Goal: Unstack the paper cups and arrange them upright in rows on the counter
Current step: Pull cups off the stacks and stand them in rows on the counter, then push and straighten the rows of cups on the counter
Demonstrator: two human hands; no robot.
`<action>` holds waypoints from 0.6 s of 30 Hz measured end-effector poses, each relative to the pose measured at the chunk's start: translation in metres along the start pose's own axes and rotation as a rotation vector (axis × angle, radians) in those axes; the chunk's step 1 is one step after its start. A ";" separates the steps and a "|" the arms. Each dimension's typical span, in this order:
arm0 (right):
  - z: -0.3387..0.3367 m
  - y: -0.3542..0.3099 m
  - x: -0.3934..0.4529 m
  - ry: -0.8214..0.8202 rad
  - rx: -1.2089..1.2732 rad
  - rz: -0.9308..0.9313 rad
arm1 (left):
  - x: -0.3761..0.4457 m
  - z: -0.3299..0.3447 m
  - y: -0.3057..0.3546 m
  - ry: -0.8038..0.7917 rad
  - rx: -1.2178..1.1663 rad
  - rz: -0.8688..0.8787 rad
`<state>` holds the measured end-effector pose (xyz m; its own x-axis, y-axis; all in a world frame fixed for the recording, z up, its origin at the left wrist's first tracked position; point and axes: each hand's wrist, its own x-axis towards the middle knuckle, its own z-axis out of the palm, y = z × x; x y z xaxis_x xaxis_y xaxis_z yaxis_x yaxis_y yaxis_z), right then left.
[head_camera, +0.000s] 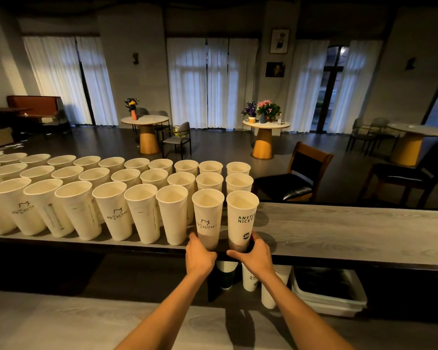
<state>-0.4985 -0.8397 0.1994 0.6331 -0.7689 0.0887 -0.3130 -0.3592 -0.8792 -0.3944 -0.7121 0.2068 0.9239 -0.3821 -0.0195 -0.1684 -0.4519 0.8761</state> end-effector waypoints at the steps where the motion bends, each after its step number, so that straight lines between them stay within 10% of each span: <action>1: -0.003 0.000 -0.001 -0.019 0.005 -0.002 | -0.002 -0.002 -0.001 -0.002 0.004 0.005; 11: -0.041 0.008 0.002 -0.185 -0.011 0.073 | -0.030 -0.041 -0.013 0.052 0.022 0.146; 18: -0.060 0.012 -0.005 0.021 -0.093 0.092 | -0.026 -0.092 -0.027 0.131 0.086 0.088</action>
<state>-0.5483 -0.8723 0.2164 0.5836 -0.8118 0.0202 -0.4340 -0.3328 -0.8372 -0.3824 -0.6157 0.2278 0.9402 -0.3173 0.1239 -0.2745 -0.4905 0.8271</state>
